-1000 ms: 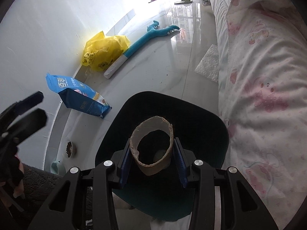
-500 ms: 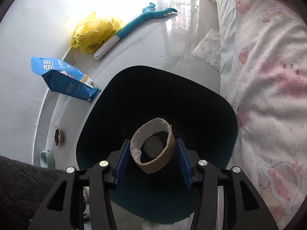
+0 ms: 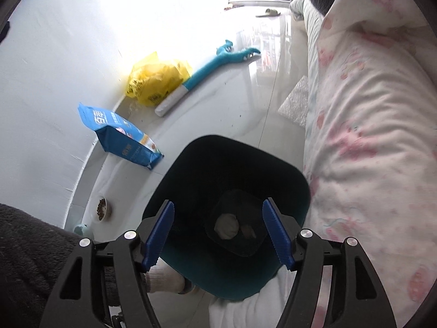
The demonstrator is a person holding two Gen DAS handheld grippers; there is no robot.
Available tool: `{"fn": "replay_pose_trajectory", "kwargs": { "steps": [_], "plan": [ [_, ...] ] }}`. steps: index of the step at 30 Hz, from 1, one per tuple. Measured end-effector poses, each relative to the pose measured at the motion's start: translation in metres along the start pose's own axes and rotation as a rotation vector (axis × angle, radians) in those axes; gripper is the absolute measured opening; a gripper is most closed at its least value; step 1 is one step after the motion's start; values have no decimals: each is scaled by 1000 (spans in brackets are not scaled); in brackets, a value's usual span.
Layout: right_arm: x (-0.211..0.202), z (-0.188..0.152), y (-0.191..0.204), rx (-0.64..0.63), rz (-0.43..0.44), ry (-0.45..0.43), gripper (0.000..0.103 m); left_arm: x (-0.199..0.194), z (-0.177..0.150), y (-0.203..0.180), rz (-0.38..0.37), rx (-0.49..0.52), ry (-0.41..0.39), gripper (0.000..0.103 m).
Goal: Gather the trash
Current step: 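Open both grippers to drop the tissue and core into the bin, then grasp the white tissue ball with the left gripper while the right grasps the bubble wrap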
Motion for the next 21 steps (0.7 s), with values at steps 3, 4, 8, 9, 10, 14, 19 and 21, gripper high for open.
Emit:
{"fn": "replay_pose_trajectory", "kwargs": {
  "steps": [3, 4, 8, 9, 10, 14, 19, 21],
  "plan": [
    [-26, 9, -1, -5, 10, -64, 71, 0, 6, -16, -13, 7, -16, 93],
    [-35, 11, -2, -10, 10, -84, 71, 0, 8, -21, -22, 8, -19, 93],
    [-74, 16, -9, -39, -6, -155, 73, 2, 13, -45, -54, 12, -24, 93],
    [-82, 16, -11, -42, -12, -168, 73, 2, 13, -50, -62, 10, -23, 93],
    [-92, 17, -14, -43, -19, -184, 73, 3, 13, -55, -68, 6, -19, 93],
    [-124, 16, -32, -36, -41, -235, 73, 9, 16, -76, -98, -11, -3, 93],
    [-155, 10, -53, -34, -75, -275, 74, 14, 13, -107, -124, 7, 12, 93],
    [-165, 5, -61, -37, -89, -287, 74, 17, 13, -121, -142, 11, 17, 93]
  ]
}}
Point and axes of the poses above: each gripper's, at about its wrist camera, not at the fingertips, and x roughly the way its jaws point, y to its left, z to its top, the point moved 10 cm from there along x, roughly the way its jaws point, and after that the axes turned 13 degrees about z, right-handed, at the moved point
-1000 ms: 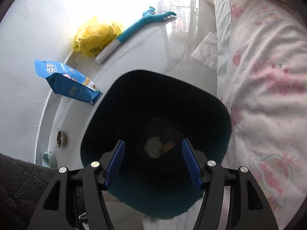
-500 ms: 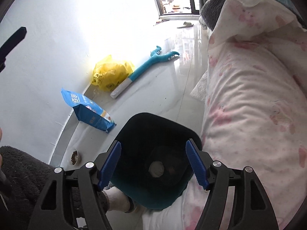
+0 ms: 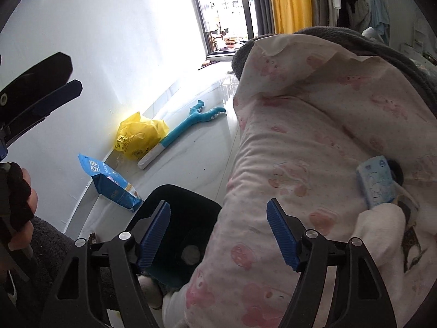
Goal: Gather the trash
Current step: 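Grasp the white tissue ball with the left gripper while the right grasps the bubble wrap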
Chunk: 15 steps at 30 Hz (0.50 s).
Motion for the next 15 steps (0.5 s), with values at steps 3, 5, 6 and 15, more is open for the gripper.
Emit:
{"fn": "replay_pose_trajectory", "kwargs": {
  "steps": [3, 5, 6, 15],
  "plan": [
    [-14, -2, -12, 0, -15, -16, 74, 7, -1, -18, -15, 16, 5, 93],
    [-24, -4, -19, -11, -29, -29, 74, 11, -3, -30, -25, 27, 10, 93],
    [-29, -4, -21, -17, -39, -35, 74, 12, -3, -34, -29, 30, 12, 93],
    [-78, -8, -73, 29, -141, -111, 78, 31, -10, -72, -60, 47, 33, 94]
  ]
}}
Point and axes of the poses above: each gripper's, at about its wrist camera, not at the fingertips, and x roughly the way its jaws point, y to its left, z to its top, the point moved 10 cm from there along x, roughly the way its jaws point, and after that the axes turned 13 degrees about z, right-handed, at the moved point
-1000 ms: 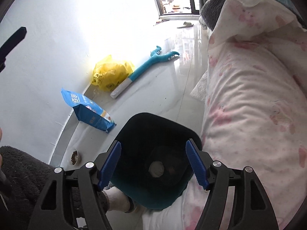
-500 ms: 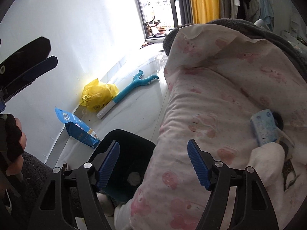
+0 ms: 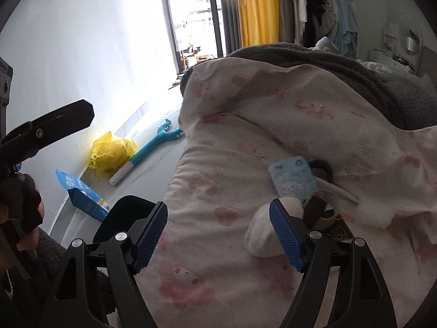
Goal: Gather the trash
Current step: 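Grasp the white tissue ball with the left gripper while the right grasps the bubble wrap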
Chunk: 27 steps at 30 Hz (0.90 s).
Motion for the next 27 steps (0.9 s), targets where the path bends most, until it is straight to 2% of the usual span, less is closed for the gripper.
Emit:
{"fn": "replay_pose_trajectory", "kwargs": {
  "steps": [10, 17, 27],
  "plan": [
    [-37, 4, -61, 78, -78, -72, 84, 25, -16, -36, -52, 12, 57, 94],
    [-54, -4, -106, 196, -96, -115, 85, 44, -28, -69, -95, 42, 95, 94],
    [-58, -21, -161, 289, -140, -114, 88, 70, -54, -114, -159, 91, 173, 93]
  ]
}}
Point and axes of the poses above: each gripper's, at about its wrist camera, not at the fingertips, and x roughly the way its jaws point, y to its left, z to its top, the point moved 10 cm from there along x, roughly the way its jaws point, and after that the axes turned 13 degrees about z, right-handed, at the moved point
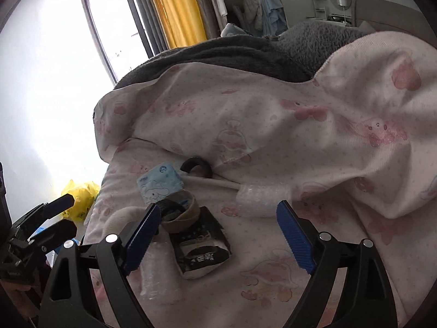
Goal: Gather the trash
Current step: 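Grasp the white tissue ball with the left gripper while the right grasps the bubble wrap, then carry the tissue ball and bubble wrap over the teal bin with both grippers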
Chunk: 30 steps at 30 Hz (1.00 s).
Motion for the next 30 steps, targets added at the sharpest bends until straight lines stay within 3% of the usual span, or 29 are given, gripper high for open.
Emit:
{"fn": "replay_pose_trajectory", "kwargs": {
  "steps": [13, 20, 26, 30],
  "plan": [
    [22, -5, -45, 18, -55, 56, 88, 36, -14, -21, -40, -22, 82, 76],
    [38, -2, -48, 20, -46, 76, 88, 48, -18, -19, -58, -62, 113, 61],
    [51, -2, -53, 26, -66, 111, 88, 48, -18, -20, -57, -46, 105, 41],
    [56, -5, -58, 31, -77, 120, 88, 46, -16, -18, -63, -37, 101, 36]
  ]
}}
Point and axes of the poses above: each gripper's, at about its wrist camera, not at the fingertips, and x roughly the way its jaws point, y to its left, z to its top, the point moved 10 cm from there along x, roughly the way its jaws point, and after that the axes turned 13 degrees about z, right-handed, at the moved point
